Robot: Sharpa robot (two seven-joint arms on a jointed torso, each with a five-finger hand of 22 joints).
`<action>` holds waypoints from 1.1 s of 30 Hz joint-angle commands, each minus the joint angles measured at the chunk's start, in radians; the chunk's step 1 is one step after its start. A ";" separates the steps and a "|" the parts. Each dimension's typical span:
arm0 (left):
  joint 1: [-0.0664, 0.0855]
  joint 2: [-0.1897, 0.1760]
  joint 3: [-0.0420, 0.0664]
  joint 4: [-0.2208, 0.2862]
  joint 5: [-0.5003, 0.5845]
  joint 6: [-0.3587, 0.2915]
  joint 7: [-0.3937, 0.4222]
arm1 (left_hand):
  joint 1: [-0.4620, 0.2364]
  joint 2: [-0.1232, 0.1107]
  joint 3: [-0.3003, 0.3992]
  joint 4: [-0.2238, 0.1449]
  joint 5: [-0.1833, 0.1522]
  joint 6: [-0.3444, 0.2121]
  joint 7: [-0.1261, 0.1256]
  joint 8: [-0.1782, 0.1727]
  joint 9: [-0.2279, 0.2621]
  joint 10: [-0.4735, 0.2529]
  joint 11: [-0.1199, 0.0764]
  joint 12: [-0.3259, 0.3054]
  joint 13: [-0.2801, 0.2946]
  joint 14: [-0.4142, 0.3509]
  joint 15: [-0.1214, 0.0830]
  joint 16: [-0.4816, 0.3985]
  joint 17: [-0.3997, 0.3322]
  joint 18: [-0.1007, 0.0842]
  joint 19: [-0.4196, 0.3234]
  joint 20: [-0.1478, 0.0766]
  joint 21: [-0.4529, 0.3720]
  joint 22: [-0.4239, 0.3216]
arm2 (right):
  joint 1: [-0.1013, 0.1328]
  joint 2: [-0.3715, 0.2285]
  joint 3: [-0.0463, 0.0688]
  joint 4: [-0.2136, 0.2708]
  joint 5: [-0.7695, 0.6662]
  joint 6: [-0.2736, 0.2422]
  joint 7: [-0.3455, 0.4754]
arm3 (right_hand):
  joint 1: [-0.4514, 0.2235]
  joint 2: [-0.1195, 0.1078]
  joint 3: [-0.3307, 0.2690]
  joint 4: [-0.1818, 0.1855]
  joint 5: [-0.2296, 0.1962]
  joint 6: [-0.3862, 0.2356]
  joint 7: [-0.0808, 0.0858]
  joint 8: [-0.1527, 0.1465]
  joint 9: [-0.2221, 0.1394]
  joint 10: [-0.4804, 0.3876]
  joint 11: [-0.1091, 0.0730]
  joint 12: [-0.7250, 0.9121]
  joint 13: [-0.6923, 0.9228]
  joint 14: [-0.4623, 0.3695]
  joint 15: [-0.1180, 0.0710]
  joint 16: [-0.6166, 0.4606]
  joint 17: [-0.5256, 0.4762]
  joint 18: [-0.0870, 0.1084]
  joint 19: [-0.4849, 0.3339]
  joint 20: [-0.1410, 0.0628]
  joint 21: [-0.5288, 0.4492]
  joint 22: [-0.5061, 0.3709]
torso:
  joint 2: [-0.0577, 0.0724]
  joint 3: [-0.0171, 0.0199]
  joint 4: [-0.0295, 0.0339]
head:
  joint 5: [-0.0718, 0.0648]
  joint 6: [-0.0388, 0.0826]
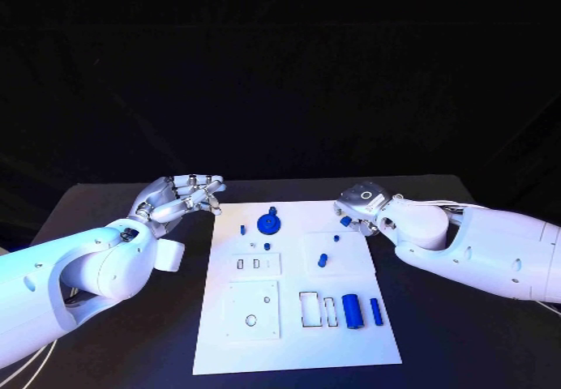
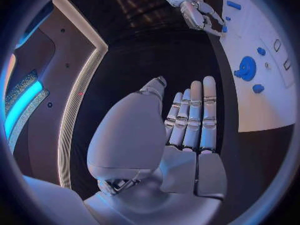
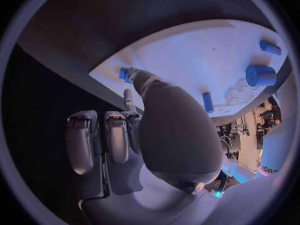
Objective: Assemble the parts on the task board
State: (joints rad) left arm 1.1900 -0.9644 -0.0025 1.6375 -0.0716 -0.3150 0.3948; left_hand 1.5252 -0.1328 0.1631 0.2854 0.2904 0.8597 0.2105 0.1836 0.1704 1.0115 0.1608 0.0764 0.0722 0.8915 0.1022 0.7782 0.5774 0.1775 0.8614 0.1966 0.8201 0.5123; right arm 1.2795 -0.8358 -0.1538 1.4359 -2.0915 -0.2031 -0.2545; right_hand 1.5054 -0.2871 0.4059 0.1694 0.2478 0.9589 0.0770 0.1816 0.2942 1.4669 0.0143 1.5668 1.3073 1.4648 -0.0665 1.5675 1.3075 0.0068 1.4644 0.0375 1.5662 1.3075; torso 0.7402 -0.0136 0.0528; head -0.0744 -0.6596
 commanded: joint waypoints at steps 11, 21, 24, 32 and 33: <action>0.000 0.002 0.000 0.000 0.003 0.015 0.005 | 0.006 0.001 0.006 -0.002 -0.006 -0.007 -0.003 -0.004 0.001 -0.006 0.001 0.003 0.001 -0.006 -0.001 0.006 -0.001 0.004 -0.010 0.000 0.004 0.001 | 0.000 -0.003 -0.001 0.002 -0.015 0.084 -0.016 | -0.018 -0.003 0.000 -0.003 0.002 0.008 -0.005 -0.003 0.000 0.104 -0.010 0.004 0.263 0.103 -0.009 -0.001 0.250 -0.007 0.106 -0.008 0.005 0.263 | 0.000 0.0006 -0.0017 | 0.000 0.000; 0.000 0.004 0.000 -0.001 0.003 0.016 0.005 | 0.006 0.001 0.006 -0.002 -0.006 -0.007 -0.003 -0.004 0.001 -0.006 0.001 0.003 0.001 -0.006 -0.001 0.006 -0.001 0.004 -0.010 0.000 0.004 0.001 | -0.003 0.015 -0.001 -0.019 -0.005 0.077 -0.005 | -0.023 -0.002 -0.001 -0.002 0.000 0.010 -0.004 -0.002 0.000 0.104 -0.009 0.004 0.263 0.103 -0.009 -0.001 0.250 -0.007 0.106 -0.008 0.005 0.263 | 0.000 0.0000 0.0026 | -0.001 -0.001; 0.000 0.004 0.000 -0.001 0.003 0.016 0.005 | 0.006 0.001 0.006 -0.002 -0.006 -0.007 -0.003 -0.004 0.001 -0.006 0.001 0.003 0.001 -0.006 -0.001 0.006 -0.001 0.004 -0.010 0.000 0.004 0.001 | -0.004 0.019 -0.001 -0.028 -0.002 0.073 -0.001 | -0.024 -0.001 -0.001 -0.001 0.000 0.011 -0.004 -0.002 0.000 0.104 -0.010 0.004 0.263 0.103 -0.009 -0.001 0.250 -0.007 0.106 -0.009 0.005 0.263 | 0.000 -0.0005 0.0023 | 0.000 -0.001; 0.000 0.004 0.000 -0.001 0.003 0.016 0.005 | 0.006 0.001 0.006 -0.002 -0.006 -0.007 -0.003 -0.004 0.001 -0.006 0.001 0.003 0.001 -0.006 -0.001 0.006 -0.001 0.004 -0.010 0.000 0.004 0.001 | -0.005 0.029 -0.001 -0.042 0.007 0.064 0.005 | -0.033 0.007 0.003 0.003 -0.004 0.024 -0.003 0.002 0.002 0.104 -0.009 0.004 0.263 0.104 -0.010 0.000 0.252 -0.007 0.106 -0.009 0.005 0.263 | 0.000 -0.0005 0.0009 | 0.002 -0.004; 0.000 0.004 0.000 -0.001 0.003 0.016 0.005 | 0.006 0.001 0.006 -0.002 -0.006 -0.007 -0.003 -0.004 0.001 -0.006 0.001 0.003 0.001 -0.006 -0.001 0.006 -0.001 0.004 -0.010 0.000 0.004 0.001 | -0.005 0.029 -0.001 -0.043 0.009 0.063 0.006 | -0.036 0.009 0.004 0.005 -0.006 0.028 -0.003 0.004 0.003 0.104 -0.008 0.004 0.263 0.104 -0.010 0.000 0.252 -0.007 0.106 -0.009 0.005 0.263 | 0.000 -0.0004 0.0010 | 0.002 -0.005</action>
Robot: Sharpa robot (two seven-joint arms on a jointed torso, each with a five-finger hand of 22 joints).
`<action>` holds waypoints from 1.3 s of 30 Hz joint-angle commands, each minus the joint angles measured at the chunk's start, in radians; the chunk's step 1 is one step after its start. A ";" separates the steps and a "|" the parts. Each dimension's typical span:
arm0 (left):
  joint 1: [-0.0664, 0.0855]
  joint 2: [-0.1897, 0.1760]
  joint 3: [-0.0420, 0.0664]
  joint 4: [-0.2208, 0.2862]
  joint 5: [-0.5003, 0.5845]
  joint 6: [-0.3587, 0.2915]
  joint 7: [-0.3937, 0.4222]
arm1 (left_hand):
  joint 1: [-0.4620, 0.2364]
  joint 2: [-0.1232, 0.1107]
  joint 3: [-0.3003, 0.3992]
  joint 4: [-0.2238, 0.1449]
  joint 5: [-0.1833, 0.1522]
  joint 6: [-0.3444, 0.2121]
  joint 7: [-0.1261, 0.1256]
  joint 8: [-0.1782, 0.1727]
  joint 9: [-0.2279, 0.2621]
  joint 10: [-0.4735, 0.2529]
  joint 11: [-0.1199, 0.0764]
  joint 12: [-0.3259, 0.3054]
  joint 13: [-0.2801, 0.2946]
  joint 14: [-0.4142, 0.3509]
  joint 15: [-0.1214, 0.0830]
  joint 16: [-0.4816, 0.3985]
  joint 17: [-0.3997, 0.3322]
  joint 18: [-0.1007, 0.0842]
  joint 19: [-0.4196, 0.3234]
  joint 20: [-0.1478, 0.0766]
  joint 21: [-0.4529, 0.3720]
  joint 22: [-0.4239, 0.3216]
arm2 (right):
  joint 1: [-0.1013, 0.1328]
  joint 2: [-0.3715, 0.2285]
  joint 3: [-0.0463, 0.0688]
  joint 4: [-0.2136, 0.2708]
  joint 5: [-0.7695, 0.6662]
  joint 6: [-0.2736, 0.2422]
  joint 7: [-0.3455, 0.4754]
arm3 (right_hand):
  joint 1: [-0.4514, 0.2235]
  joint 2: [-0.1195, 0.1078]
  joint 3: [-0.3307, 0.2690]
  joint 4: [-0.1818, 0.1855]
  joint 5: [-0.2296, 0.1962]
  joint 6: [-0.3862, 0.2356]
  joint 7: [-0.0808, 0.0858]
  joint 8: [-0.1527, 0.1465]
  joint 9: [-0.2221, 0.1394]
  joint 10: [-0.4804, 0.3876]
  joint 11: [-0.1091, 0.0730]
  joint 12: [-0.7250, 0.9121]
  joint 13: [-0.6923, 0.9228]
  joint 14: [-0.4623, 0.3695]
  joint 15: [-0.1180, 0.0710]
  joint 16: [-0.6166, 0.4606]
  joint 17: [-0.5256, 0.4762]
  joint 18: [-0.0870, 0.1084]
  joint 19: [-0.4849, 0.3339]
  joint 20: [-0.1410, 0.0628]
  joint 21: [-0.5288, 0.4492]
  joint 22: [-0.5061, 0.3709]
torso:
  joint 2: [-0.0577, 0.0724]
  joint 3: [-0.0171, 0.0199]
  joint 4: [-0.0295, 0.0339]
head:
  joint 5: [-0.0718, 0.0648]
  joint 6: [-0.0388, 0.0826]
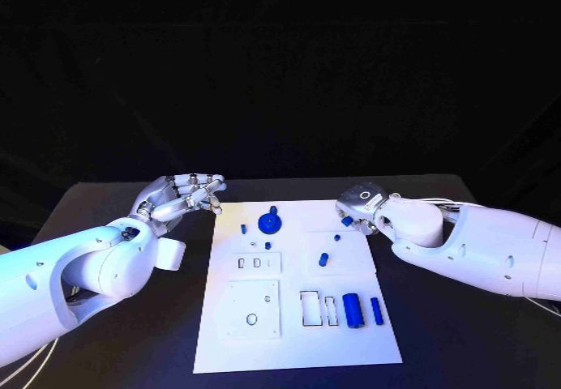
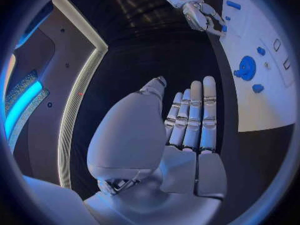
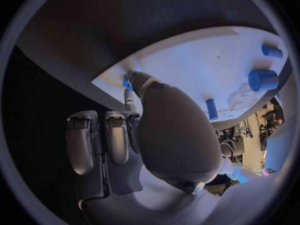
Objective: Assemble the parts on the task board
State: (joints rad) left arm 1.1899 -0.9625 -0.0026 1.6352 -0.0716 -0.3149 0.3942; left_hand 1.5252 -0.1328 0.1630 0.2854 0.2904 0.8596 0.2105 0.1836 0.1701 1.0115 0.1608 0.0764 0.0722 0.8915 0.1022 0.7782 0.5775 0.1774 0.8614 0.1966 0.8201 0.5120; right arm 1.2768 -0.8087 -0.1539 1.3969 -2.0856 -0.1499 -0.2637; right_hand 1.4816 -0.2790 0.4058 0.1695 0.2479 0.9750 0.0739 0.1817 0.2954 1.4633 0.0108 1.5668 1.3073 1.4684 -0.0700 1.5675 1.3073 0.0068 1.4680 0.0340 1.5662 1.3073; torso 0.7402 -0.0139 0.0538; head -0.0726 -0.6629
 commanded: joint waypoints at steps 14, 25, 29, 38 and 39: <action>0.000 0.003 0.001 -0.001 0.003 0.015 0.004 | 0.007 0.001 0.007 -0.003 -0.006 -0.007 -0.003 -0.004 0.002 -0.006 0.001 0.004 0.001 -0.007 -0.001 0.008 -0.002 0.004 -0.013 0.000 0.007 0.004 | -0.005 0.003 -0.001 -0.001 0.037 0.005 0.031 | -0.036 0.019 0.008 0.022 -0.039 0.086 0.000 0.035 0.015 0.107 -0.005 0.004 0.263 0.100 -0.006 0.000 0.252 -0.007 0.103 -0.004 0.005 0.263 | 0.000 0.0009 -0.0013 | 0.002 -0.004; 0.000 0.003 0.000 -0.002 0.003 0.015 0.004 | 0.007 0.001 0.007 -0.003 -0.006 -0.007 -0.003 -0.004 0.002 -0.006 0.001 0.004 0.001 -0.007 -0.001 0.008 -0.002 0.004 -0.013 0.000 0.007 0.004 | -0.005 0.001 -0.001 0.002 0.044 -0.004 0.028 | -0.036 0.001 -0.005 0.019 -0.051 0.046 0.010 0.007 0.004 0.107 0.003 0.004 0.263 0.100 -0.003 0.000 0.253 -0.007 0.103 -0.002 0.005 0.263 | 0.000 0.0008 -0.0013 | 0.001 -0.002; 0.000 0.003 0.000 -0.002 0.003 0.014 0.003 | 0.007 0.001 0.007 -0.003 -0.006 -0.007 -0.003 -0.004 0.002 -0.006 0.001 0.004 0.001 -0.007 -0.001 0.008 -0.002 0.004 -0.013 0.000 0.007 0.004 | -0.005 0.001 -0.001 0.003 0.044 -0.012 0.027 | -0.036 -0.005 -0.018 0.019 -0.055 0.003 0.024 -0.022 -0.007 0.107 0.014 0.004 0.263 0.100 0.005 -0.001 0.252 -0.007 0.103 0.003 0.005 0.263 | 0.000 0.0006 -0.0008 | 0.000 -0.001; 0.000 0.002 0.000 -0.003 0.003 0.014 0.003 | 0.007 0.001 0.008 -0.004 -0.006 -0.007 -0.003 -0.004 0.002 -0.007 0.001 0.004 0.001 -0.007 -0.001 0.008 -0.003 0.005 -0.015 0.000 0.009 0.005 | -0.005 -0.001 -0.001 0.010 0.045 -0.019 0.029 | -0.036 -0.006 -0.024 0.018 -0.055 -0.011 0.034 -0.033 -0.010 0.107 0.022 0.004 0.263 0.100 0.011 -0.001 0.252 -0.007 0.103 0.008 0.005 0.263 | 0.000 0.0006 -0.0007 | 0.002 -0.001; 0.000 0.002 0.000 -0.003 0.003 0.014 0.003 | 0.007 0.001 0.008 -0.004 -0.006 -0.007 -0.003 -0.004 0.002 -0.007 0.001 0.004 0.001 -0.007 -0.001 0.008 -0.003 0.005 -0.015 0.000 0.009 0.005 | -0.005 -0.001 -0.001 0.011 0.045 -0.019 0.029 | -0.036 -0.006 -0.024 0.018 -0.055 -0.011 0.034 -0.033 -0.010 0.107 0.022 0.004 0.263 0.100 0.011 -0.001 0.252 -0.007 0.103 0.008 0.005 0.263 | 0.000 0.0005 -0.0007 | 0.002 -0.001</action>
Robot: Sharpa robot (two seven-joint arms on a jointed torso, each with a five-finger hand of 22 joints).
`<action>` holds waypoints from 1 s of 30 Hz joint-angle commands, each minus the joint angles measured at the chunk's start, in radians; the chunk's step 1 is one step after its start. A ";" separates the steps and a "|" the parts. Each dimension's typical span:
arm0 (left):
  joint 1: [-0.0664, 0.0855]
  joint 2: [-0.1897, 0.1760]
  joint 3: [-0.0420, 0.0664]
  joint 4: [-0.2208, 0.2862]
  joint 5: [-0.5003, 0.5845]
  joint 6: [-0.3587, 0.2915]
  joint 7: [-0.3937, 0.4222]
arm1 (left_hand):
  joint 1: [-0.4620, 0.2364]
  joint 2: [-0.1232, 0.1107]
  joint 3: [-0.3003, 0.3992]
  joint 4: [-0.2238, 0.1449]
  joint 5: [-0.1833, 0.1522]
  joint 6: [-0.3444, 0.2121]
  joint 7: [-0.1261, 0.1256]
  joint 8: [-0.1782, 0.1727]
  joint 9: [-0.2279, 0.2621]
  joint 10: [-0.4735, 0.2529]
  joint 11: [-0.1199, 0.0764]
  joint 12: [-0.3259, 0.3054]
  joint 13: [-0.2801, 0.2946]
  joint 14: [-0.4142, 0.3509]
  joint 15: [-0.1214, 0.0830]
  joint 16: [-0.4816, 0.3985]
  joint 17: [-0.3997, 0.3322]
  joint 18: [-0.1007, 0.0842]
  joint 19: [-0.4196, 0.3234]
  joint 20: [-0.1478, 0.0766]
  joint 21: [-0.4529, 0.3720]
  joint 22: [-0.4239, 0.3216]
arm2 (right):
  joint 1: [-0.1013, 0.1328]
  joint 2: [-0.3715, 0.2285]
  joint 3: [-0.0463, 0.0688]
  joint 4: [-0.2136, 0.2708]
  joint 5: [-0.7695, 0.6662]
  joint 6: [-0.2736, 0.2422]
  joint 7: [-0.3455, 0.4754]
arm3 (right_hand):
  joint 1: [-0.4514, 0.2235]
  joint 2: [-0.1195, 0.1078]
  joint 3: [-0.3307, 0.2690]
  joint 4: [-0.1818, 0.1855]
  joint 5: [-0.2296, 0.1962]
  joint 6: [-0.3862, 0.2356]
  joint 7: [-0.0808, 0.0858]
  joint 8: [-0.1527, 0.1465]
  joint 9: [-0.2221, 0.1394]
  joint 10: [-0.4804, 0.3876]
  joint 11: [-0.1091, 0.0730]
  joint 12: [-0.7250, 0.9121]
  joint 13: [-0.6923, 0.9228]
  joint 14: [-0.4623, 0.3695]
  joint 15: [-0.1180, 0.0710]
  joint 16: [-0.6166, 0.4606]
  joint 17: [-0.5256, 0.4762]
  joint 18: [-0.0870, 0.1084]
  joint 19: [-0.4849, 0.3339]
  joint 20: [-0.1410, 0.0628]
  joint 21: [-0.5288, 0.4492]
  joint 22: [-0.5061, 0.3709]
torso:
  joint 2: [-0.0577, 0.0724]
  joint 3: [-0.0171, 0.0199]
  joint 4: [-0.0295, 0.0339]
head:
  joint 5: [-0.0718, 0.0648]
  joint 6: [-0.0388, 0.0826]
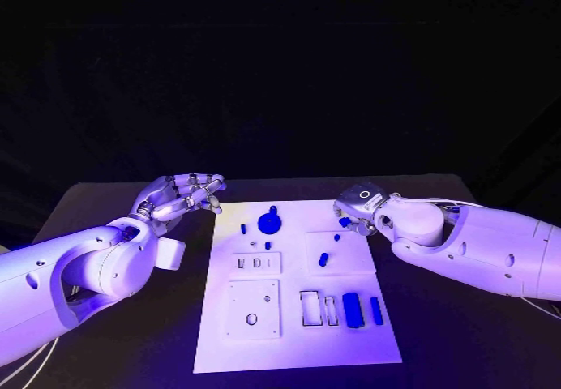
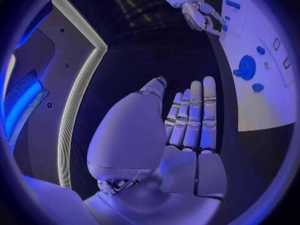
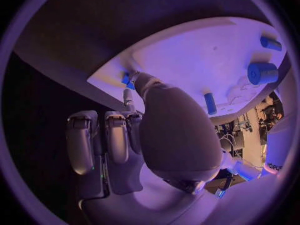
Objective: Assemble the parts on the task board
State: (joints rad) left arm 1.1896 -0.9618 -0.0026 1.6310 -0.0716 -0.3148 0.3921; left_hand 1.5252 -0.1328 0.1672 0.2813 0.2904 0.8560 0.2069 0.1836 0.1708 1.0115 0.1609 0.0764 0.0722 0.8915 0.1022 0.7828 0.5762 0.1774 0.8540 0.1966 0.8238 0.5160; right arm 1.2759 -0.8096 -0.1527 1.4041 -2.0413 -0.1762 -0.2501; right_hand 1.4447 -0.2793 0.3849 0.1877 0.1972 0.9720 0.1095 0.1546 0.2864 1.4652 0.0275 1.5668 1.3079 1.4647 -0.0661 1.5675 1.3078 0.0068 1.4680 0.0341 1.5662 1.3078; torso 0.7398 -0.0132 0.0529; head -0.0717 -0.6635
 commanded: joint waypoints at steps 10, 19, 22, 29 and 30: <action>0.000 0.001 0.001 0.001 0.003 0.014 0.005 | 0.007 0.001 0.004 0.000 -0.006 -0.004 0.001 -0.004 0.001 -0.007 0.001 0.004 0.001 -0.007 -0.001 0.004 -0.002 0.005 -0.007 0.000 0.005 0.001 | -0.005 -0.002 -0.003 0.008 0.004 0.022 0.021 | 0.003 -0.002 -0.005 0.000 -0.002 0.007 -0.001 0.001 0.002 0.106 0.008 0.004 0.263 0.104 0.010 0.000 0.252 -0.007 0.103 0.011 0.005 0.263 | 0.000 -0.0003 -0.0002 | -0.001 0.000; 0.000 0.001 0.001 0.001 0.003 0.014 0.004 | 0.007 0.001 0.004 0.000 -0.006 -0.004 0.001 -0.004 0.001 -0.007 0.001 0.004 0.001 -0.007 -0.001 0.004 -0.002 0.005 -0.007 0.000 0.005 0.001 | -0.007 -0.001 -0.003 0.006 0.005 0.039 0.018 | -0.006 0.006 -0.009 0.010 -0.001 0.035 -0.002 0.013 0.007 0.106 0.007 0.004 0.263 0.103 0.011 -0.001 0.250 -0.007 0.103 0.015 0.005 0.263 | 0.000 0.0000 0.0000 | -0.001 0.000; 0.000 0.001 0.001 0.001 0.003 0.014 0.004 | 0.007 0.001 0.004 0.000 -0.006 -0.004 0.001 -0.004 0.001 -0.007 0.001 0.004 0.001 -0.007 -0.001 0.004 -0.002 0.005 -0.007 0.000 0.005 0.001 | -0.007 0.000 -0.003 0.004 0.008 0.042 0.017 | -0.008 0.011 -0.007 0.015 0.001 0.045 -0.004 0.018 0.009 0.106 0.006 0.004 0.263 0.103 0.010 -0.001 0.250 -0.007 0.103 0.015 0.005 0.263 | 0.000 -0.0002 0.0002 | -0.001 0.000; 0.000 0.001 0.001 0.001 0.003 0.014 0.004 | 0.007 0.001 0.004 0.000 -0.006 -0.004 0.001 -0.004 0.001 -0.007 0.001 0.004 0.001 -0.007 -0.001 0.004 -0.002 0.005 -0.007 0.000 0.005 0.001 | -0.007 0.004 -0.003 0.001 0.016 0.053 0.020 | -0.012 0.027 0.003 0.026 0.011 0.064 -0.008 0.027 0.012 0.106 0.002 0.004 0.263 0.103 0.008 -0.001 0.250 -0.007 0.103 0.014 0.005 0.263 | 0.001 0.0000 -0.0003 | -0.001 -0.001; 0.000 0.001 0.001 0.001 0.003 0.014 0.004 | 0.007 0.001 0.004 0.000 -0.006 -0.004 0.001 -0.004 0.001 -0.007 0.001 0.004 0.001 -0.007 -0.001 0.004 -0.002 0.005 -0.007 0.000 0.005 0.001 | -0.007 0.004 -0.003 0.000 0.016 0.055 0.021 | -0.012 0.029 0.004 0.027 0.013 0.068 -0.010 0.029 0.013 0.106 0.001 0.004 0.263 0.103 0.007 -0.001 0.249 -0.007 0.103 0.014 0.005 0.263 | 0.001 0.0000 -0.0003 | -0.001 -0.002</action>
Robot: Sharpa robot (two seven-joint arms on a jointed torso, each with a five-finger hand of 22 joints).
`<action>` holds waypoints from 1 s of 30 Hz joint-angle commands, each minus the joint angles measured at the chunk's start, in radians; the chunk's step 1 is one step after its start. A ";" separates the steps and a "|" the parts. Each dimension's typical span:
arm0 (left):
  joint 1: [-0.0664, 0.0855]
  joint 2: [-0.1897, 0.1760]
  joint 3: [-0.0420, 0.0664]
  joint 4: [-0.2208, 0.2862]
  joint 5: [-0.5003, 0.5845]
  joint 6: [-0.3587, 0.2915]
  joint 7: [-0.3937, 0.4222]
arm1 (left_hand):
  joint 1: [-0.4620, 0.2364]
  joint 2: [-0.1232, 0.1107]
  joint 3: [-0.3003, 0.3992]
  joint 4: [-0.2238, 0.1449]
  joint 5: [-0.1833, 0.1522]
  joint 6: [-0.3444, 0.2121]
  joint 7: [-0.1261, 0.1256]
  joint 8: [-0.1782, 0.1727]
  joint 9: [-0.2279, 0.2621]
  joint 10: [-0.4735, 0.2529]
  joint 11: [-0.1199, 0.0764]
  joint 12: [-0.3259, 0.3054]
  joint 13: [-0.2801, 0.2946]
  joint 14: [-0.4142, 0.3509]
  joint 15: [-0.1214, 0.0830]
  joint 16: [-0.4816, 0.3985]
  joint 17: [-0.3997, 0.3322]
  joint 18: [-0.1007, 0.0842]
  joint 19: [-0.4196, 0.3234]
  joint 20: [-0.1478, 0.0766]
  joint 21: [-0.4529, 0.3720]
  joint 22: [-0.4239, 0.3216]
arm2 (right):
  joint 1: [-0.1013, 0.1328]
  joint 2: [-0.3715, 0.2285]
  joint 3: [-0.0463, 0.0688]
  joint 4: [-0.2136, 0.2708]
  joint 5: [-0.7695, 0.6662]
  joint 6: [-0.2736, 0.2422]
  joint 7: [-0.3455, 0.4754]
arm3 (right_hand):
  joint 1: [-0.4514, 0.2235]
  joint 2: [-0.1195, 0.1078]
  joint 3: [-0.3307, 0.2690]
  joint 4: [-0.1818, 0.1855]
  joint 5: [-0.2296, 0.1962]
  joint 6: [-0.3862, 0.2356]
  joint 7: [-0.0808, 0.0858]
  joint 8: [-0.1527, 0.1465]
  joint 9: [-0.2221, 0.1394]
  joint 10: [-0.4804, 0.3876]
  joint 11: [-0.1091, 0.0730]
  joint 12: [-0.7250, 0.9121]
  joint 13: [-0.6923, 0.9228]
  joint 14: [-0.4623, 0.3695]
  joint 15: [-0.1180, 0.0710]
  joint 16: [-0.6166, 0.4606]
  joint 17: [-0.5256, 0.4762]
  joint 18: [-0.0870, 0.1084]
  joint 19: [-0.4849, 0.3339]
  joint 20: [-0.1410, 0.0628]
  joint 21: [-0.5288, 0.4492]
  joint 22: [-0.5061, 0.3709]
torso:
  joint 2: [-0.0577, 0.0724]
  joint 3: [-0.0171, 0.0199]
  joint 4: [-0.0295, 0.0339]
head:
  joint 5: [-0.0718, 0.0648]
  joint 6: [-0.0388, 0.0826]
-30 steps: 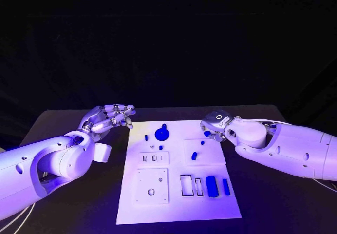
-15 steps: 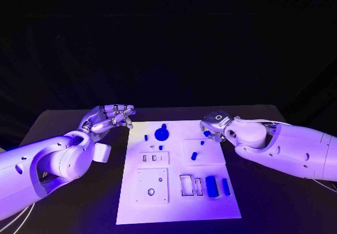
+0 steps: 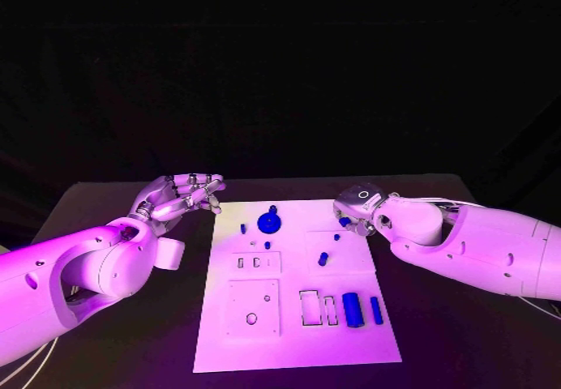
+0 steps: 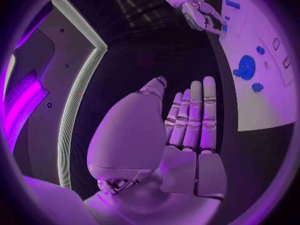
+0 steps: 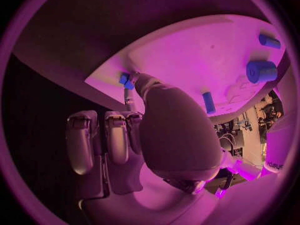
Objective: Assemble the parts on the task board
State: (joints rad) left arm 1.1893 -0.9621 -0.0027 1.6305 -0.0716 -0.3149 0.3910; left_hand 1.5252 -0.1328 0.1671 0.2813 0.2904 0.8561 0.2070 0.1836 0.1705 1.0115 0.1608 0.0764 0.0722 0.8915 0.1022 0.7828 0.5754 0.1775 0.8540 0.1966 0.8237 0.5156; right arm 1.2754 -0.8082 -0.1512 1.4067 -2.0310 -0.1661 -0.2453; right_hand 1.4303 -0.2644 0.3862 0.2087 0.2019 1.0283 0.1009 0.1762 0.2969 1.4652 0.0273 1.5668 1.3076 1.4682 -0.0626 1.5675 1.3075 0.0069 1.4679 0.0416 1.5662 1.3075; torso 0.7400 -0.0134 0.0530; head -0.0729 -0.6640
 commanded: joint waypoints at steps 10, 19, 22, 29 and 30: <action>0.000 0.001 0.001 0.002 0.003 0.013 0.005 | 0.007 0.001 0.004 0.000 -0.006 -0.004 0.001 -0.004 0.002 -0.007 0.001 0.004 0.001 -0.007 -0.001 0.004 -0.001 0.004 -0.007 0.000 0.005 0.001 | -0.008 0.006 -0.004 -0.008 0.023 0.070 0.016 | -0.005 0.035 0.023 0.019 0.031 0.022 -0.006 0.012 0.004 0.106 -0.004 0.004 0.263 0.100 -0.001 -0.001 0.250 -0.007 0.103 0.003 0.005 0.263 | 0.000 -0.0001 -0.0001 | -0.003 -0.004; 0.000 0.000 0.001 0.003 0.003 0.012 0.003 | 0.007 0.001 0.004 0.000 -0.006 -0.004 0.001 -0.004 0.002 -0.007 0.001 0.004 0.001 -0.007 -0.001 0.004 -0.001 0.004 -0.007 0.000 0.005 0.001 | -0.009 0.006 -0.005 -0.011 0.028 0.024 0.008 | -0.007 0.053 0.058 0.022 0.082 0.029 -0.009 0.019 0.008 0.106 -0.007 0.004 0.263 0.100 -0.005 -0.001 0.250 -0.007 0.103 0.000 0.005 0.263 | 0.000 0.0002 -0.0004 | -0.003 -0.005; 0.000 0.001 0.001 0.003 0.003 0.013 0.003 | 0.007 0.001 0.004 0.000 -0.006 -0.004 0.001 -0.004 0.002 -0.007 0.001 0.004 0.001 -0.007 -0.001 0.004 -0.001 0.004 -0.007 0.000 0.005 0.001 | -0.009 0.005 -0.005 -0.007 0.028 -0.011 0.005 | -0.002 0.065 0.089 0.016 0.072 0.033 -0.010 0.025 0.011 0.106 -0.009 0.004 0.263 0.100 -0.006 -0.001 0.251 -0.007 0.103 -0.002 0.005 0.263 | 0.000 0.0005 0.0000 | -0.004 -0.004; 0.000 0.001 0.000 0.002 0.003 0.013 0.002 | 0.007 0.001 0.004 0.000 -0.006 -0.004 0.001 -0.004 0.002 -0.007 0.001 0.004 0.001 -0.007 -0.001 0.004 -0.001 0.004 -0.007 0.000 0.005 0.001 | -0.009 -0.005 -0.004 0.011 0.041 -0.121 0.003 | -0.009 0.068 0.127 0.001 0.091 0.044 -0.011 0.042 0.022 0.106 -0.010 0.004 0.263 0.101 -0.007 0.000 0.255 -0.007 0.103 -0.003 0.005 0.263 | 0.000 0.0010 -0.0011 | -0.005 0.000; 0.000 0.001 0.000 0.002 0.003 0.013 0.002 | 0.007 0.001 0.004 0.000 -0.006 -0.004 0.001 -0.004 0.002 -0.007 0.001 0.004 0.001 -0.007 -0.001 0.004 -0.001 0.004 -0.007 0.000 0.005 0.001 | -0.009 -0.009 -0.004 0.018 0.047 -0.153 0.006 | -0.009 0.068 0.129 0.000 0.092 0.045 -0.011 0.044 0.023 0.106 -0.010 0.004 0.263 0.101 -0.008 0.000 0.254 -0.007 0.103 -0.003 0.005 0.263 | -0.001 0.0005 -0.0011 | -0.006 0.002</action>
State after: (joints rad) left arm 1.1893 -0.9626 -0.0027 1.6313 -0.0716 -0.3149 0.3884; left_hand 1.5252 -0.1328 0.1671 0.2814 0.2904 0.8561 0.2070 0.1836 0.1712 1.0115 0.1608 0.0763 0.0722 0.8915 0.1022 0.7828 0.5756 0.1775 0.8541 0.1966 0.8237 0.5153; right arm 1.2669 -0.8138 -0.1557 1.4171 -1.9974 -0.2299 -0.2467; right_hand 1.4214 -0.2075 0.5108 0.2081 0.2904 1.0548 0.0925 0.2016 0.3050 1.4689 0.0233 1.5668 1.3074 1.4682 -0.0626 1.5675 1.3073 0.0068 1.4679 0.0415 1.5662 1.3081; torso 0.7398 -0.0128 0.0525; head -0.0773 -0.6648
